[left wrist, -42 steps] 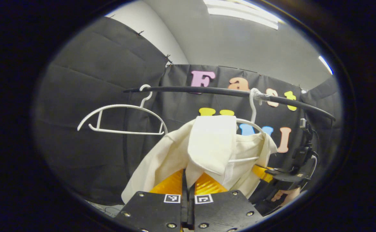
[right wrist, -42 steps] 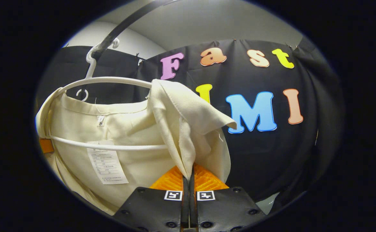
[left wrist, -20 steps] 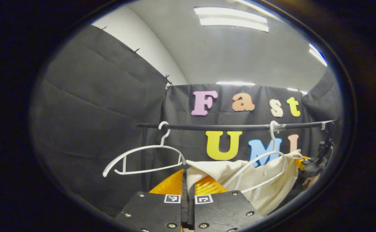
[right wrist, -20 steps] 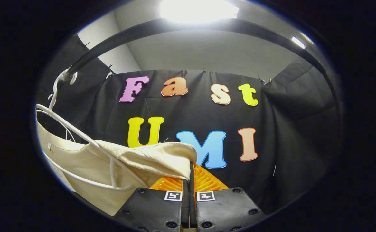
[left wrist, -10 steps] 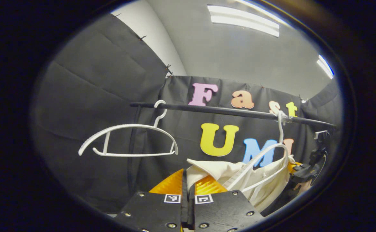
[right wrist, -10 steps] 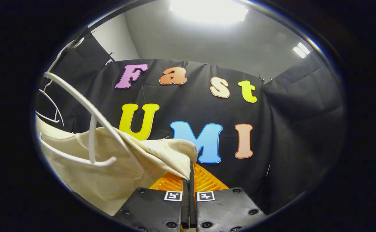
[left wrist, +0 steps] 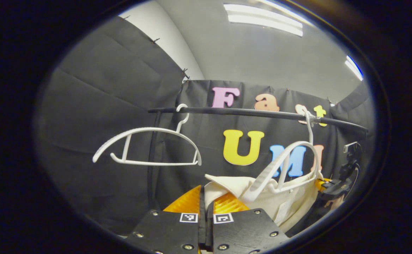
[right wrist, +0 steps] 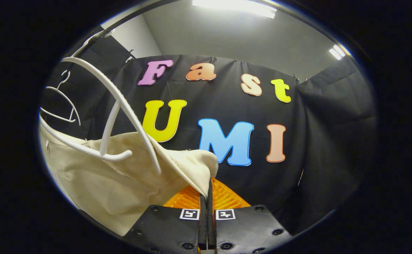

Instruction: Grasp the clothes on the hanger with both hands and then place them into the laundry hamper below.

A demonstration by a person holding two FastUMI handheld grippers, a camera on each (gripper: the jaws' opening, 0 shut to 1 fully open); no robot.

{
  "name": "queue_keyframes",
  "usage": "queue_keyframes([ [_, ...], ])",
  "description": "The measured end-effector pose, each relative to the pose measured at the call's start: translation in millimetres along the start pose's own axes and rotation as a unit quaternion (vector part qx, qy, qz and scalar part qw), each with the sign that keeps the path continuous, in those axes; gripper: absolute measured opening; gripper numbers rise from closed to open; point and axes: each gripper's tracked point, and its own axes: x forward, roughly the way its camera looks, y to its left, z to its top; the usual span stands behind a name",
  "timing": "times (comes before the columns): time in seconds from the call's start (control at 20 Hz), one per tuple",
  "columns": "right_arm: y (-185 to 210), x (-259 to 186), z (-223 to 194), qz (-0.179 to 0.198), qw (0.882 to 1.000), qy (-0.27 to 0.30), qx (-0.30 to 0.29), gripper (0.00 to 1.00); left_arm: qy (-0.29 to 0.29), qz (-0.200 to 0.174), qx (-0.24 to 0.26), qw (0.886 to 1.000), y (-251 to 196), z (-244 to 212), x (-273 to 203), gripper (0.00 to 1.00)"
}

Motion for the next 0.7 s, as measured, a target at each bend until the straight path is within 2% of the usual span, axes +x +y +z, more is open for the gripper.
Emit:
queue_keyframes([
  [0.2, 0.3, -11.8, -8.3, 0.002, 1.000, 0.009, 0.005, 0.02, 0.015, 0.005, 0.024, 1.000, -4.4, -19.5, -6.7, 0.01],
  [0.5, -10.4, -24.2, -44.7, -0.005, 0.998, 0.058, 0.017, 0.02, 0.047, 0.001, 0.013, 0.999, -10.2, -47.9, -31.5, 0.00],
  [0.7, -16.1, -50.6, -43.5, 0.006, 0.999, 0.051, 0.004, 0.02, 0.054, 0.002, 0.020, 0.998, -10.2, -49.2, -52.7, 0.01],
])
